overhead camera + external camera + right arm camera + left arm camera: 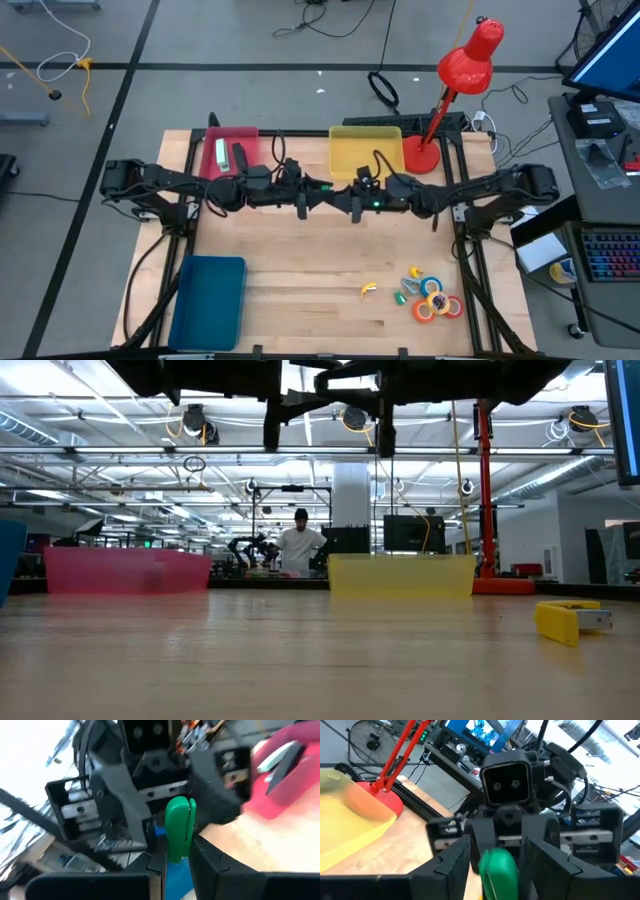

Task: Pick and place Stapler, Stapler remover, tape
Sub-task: Put the top green stapler into the red bin, then put the right yellow stapler into the red bin

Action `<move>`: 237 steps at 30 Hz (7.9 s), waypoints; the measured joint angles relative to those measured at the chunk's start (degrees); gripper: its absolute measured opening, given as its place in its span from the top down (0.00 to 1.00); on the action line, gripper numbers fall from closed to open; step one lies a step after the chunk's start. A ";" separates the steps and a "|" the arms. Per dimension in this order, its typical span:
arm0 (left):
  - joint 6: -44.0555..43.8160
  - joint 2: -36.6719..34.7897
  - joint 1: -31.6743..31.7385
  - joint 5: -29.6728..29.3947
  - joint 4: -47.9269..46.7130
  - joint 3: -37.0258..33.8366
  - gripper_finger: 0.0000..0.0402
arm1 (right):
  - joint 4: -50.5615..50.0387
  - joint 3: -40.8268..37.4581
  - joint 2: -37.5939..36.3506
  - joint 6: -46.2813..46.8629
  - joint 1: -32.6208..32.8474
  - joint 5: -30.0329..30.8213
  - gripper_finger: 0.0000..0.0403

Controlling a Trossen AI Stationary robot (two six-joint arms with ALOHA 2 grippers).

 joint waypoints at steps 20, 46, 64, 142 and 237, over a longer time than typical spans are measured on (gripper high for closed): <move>-2.67 -0.09 3.09 10.89 -3.35 0.07 0.55 | -2.68 0.75 0.00 -0.52 -0.32 -0.03 0.89; -0.63 -1.62 8.41 18.54 -3.94 -0.07 0.85 | -4.31 0.86 -0.16 -1.33 -0.65 -3.12 0.69; -4.33 -17.95 15.91 -23.62 -73.35 -0.04 0.85 | -13.74 0.83 -0.11 0.02 -0.39 -4.07 0.61; 7.54 -28.72 17.73 0.08 -48.75 -5.55 0.46 | -92.65 0.75 -13.36 13.27 7.43 -34.05 0.68; 7.06 -28.41 15.96 -2.82 -48.55 -5.55 0.46 | -79.61 -7.71 -7.19 25.73 20.29 -17.12 0.68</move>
